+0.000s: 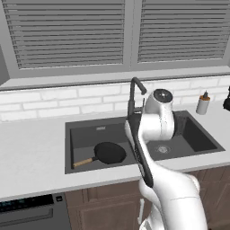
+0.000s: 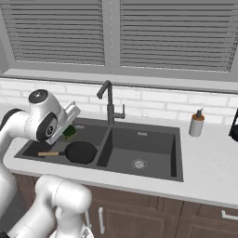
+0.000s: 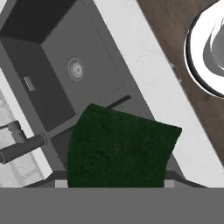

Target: Pick the pan and sponge and place them into the sink. Then turn on the water.

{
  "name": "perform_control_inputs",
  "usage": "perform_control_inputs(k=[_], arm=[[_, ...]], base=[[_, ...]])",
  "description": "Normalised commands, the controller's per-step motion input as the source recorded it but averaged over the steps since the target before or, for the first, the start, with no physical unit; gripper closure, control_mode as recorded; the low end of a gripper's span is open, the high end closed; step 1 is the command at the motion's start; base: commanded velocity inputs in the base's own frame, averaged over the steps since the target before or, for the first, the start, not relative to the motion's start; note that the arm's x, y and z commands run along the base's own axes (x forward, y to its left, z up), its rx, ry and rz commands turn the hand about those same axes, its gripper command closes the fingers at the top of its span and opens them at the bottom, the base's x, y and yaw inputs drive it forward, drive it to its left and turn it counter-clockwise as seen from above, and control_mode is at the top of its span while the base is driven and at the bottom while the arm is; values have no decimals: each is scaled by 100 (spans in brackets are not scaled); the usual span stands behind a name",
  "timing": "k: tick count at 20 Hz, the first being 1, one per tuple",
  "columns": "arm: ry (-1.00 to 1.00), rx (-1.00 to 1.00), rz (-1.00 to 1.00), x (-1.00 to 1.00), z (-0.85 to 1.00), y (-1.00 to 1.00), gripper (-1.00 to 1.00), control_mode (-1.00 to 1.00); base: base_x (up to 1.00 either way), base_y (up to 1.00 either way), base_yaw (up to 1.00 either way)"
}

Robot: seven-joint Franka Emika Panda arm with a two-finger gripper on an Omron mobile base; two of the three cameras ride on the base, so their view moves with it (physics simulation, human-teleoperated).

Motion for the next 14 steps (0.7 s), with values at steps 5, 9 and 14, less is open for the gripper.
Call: perform_control_inputs(k=[5,9,14], arm=[[32,-13,5,39,-4,23,100,-100],[23,-6,6,56,-49,3,100,-100],[21,-7,3,66,-94,18,100,-100]], base=[[0,0,0],[0,0,0],[0,0,0]])
